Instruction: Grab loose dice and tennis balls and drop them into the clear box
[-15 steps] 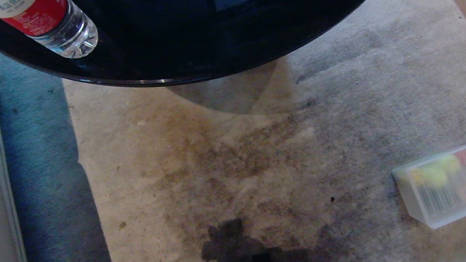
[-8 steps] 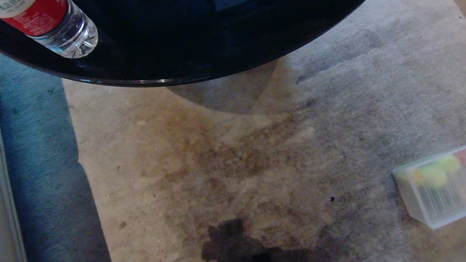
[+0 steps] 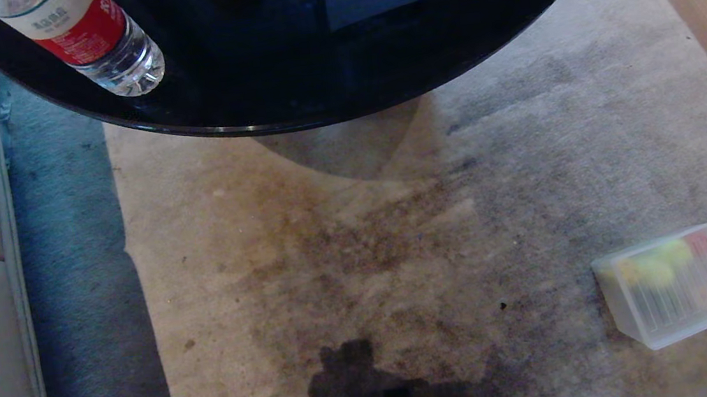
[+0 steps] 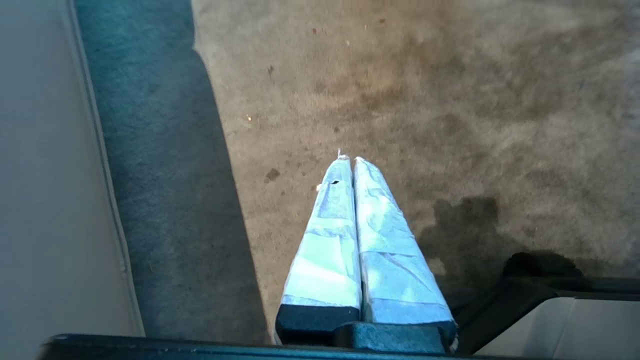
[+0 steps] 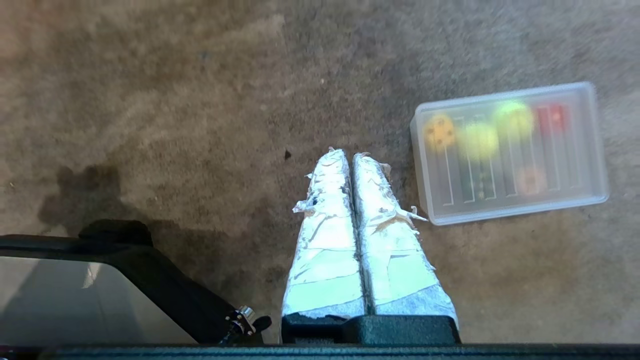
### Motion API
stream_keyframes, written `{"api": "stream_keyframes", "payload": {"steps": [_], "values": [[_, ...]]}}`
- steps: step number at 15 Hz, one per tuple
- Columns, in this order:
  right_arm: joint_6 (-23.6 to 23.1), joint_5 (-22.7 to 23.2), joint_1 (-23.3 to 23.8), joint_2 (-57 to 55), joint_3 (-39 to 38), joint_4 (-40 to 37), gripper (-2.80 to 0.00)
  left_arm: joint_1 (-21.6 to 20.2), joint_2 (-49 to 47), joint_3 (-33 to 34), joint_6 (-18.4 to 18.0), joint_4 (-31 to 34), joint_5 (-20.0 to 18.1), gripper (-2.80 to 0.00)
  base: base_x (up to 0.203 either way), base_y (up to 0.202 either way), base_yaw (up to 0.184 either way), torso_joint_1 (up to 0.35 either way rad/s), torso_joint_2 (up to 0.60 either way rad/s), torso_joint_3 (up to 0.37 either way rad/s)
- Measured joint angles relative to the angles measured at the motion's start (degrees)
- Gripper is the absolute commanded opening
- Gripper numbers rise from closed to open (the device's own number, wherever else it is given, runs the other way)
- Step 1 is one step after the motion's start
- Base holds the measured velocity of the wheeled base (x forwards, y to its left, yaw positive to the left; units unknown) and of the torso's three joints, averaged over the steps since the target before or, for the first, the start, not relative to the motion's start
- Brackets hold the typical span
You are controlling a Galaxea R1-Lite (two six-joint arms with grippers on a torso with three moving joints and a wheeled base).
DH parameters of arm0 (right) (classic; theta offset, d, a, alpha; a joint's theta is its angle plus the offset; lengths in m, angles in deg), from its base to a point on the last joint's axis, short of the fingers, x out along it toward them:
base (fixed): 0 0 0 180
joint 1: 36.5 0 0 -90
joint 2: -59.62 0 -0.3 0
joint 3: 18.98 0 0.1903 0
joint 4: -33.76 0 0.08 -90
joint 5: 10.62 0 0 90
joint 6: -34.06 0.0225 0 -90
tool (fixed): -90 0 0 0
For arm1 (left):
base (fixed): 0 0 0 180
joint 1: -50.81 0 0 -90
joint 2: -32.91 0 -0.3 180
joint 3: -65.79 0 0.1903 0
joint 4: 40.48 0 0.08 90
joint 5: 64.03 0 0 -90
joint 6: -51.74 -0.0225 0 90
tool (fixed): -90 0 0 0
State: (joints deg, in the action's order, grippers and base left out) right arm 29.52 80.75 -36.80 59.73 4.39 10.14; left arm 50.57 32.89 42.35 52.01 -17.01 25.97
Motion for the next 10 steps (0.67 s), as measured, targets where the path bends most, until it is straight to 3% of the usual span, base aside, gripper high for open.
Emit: {"api": "stream_keyframes", "payload": {"steps": [10], "values": [[0.00, 0.01, -0.02, 0.00, 0.00, 0.00, -2.80, 0.00, 0.00, -0.02, -0.02, 0.00, 0.00, -2.80, 0.000, 0.000, 0.000, 0.003, 0.00, 0.203]]}}
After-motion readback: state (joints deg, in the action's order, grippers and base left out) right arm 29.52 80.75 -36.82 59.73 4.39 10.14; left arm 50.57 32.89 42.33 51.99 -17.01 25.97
